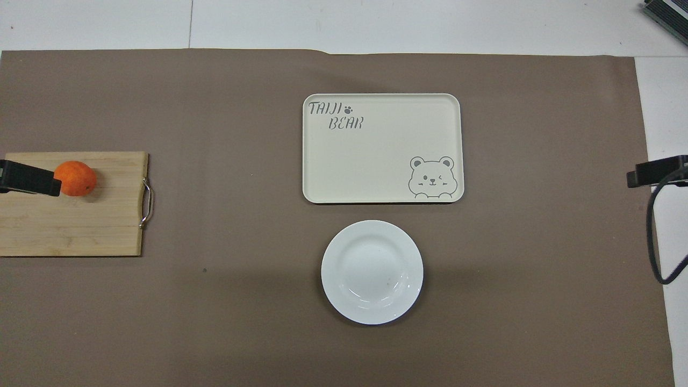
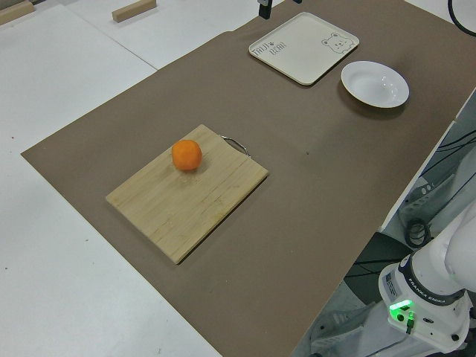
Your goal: Place orange and plate with both arms
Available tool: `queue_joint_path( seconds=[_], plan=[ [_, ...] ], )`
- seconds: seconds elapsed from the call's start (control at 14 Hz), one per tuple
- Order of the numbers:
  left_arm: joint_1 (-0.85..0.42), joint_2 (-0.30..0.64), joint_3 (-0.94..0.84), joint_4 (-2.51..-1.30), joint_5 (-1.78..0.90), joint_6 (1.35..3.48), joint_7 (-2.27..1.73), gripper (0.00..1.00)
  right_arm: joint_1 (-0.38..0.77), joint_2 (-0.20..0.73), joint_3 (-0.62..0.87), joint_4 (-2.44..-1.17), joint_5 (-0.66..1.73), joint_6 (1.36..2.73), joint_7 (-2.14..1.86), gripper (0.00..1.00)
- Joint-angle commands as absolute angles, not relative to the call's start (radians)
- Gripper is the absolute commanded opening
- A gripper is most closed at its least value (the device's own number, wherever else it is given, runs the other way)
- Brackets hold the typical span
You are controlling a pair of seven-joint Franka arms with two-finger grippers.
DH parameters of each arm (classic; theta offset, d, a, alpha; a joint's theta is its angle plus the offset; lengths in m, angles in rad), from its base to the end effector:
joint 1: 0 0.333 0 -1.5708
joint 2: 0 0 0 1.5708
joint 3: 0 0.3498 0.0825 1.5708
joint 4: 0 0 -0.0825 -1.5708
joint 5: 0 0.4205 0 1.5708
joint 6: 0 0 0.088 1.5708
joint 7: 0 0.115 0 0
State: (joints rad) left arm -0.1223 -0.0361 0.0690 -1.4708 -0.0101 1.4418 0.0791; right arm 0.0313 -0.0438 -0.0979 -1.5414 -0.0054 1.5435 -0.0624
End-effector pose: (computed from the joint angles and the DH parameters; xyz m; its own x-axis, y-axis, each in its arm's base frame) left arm 0.5633 -0.0304 0.7099 0.9910 -0.1333 0.0080 -0.1334 -0.9910 0.0119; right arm 0.5723 -0.0403 0.6881 0.9990 -0.0044 0.0455 -0.0046 -1.0000 0.0039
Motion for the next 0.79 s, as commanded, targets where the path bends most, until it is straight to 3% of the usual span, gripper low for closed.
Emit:
queue_joint_path(
  seconds=[0.0,0.71],
  plan=[
    [-0.107,-0.023,0.063,-1.437,-0.026,1.417,0.087,1.00,0.020,-0.051,-0.091,-1.551,-0.002,1.549,-0.071,1.00],
    [-0.101,-0.044,0.055,-1.457,-0.021,1.439,0.104,1.00,0.020,-0.051,-0.091,-1.551,-0.002,1.549,-0.071,1.00]
  ],
)
